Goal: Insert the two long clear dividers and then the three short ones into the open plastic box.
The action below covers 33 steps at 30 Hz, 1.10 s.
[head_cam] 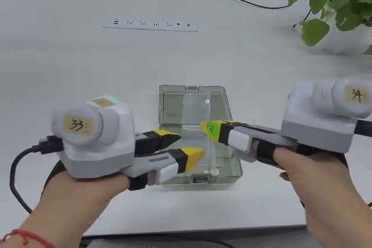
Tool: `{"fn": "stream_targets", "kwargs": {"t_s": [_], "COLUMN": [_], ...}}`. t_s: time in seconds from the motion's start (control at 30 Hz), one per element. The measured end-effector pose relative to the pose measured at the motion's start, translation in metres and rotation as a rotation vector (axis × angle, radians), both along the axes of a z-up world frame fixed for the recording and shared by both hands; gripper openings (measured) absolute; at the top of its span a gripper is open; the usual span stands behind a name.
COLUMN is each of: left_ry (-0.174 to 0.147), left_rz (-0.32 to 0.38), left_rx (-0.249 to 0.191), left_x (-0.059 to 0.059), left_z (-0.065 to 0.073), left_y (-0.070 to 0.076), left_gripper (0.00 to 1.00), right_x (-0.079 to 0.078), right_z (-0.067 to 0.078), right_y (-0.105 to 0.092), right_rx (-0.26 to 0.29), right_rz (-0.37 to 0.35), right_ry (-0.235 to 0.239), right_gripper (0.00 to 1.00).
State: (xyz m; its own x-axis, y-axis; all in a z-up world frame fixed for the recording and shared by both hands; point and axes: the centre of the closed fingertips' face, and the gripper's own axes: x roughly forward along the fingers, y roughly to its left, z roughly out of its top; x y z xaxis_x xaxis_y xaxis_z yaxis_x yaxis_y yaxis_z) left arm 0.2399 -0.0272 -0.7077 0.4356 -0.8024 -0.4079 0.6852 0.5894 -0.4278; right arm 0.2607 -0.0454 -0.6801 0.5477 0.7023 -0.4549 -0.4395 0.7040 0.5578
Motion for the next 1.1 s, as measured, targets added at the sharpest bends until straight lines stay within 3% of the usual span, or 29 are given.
{"fn": "stream_targets", "kwargs": {"t_s": [0.27,0.6,0.83,1.1], "left_ry": [-0.035,-0.104,-0.182,-0.217], "left_rz": [-0.021,-0.073,-0.147,-0.187], "left_rx": [0.026,0.073,0.112,0.120], "left_x": [-0.003,-0.009,-0.014,-0.015], "left_z": [-0.002,-0.009,-0.012,-0.017], "left_y": [0.010,0.023,0.026,0.030], "left_gripper": [0.42,0.59,0.74,0.87], "right_x": [0.009,0.018,0.023,0.029], "right_z": [0.000,-0.001,-0.005,-0.014], "right_y": [-0.003,0.000,0.002,-0.002], "right_rx": [-0.024,-0.051,-0.094,-0.166], "right_rz": [0.007,0.015,0.010,-0.002], "right_ry": [0.005,0.059,0.097,0.133], "right_gripper": [0.06,0.06,0.06,0.06]}}
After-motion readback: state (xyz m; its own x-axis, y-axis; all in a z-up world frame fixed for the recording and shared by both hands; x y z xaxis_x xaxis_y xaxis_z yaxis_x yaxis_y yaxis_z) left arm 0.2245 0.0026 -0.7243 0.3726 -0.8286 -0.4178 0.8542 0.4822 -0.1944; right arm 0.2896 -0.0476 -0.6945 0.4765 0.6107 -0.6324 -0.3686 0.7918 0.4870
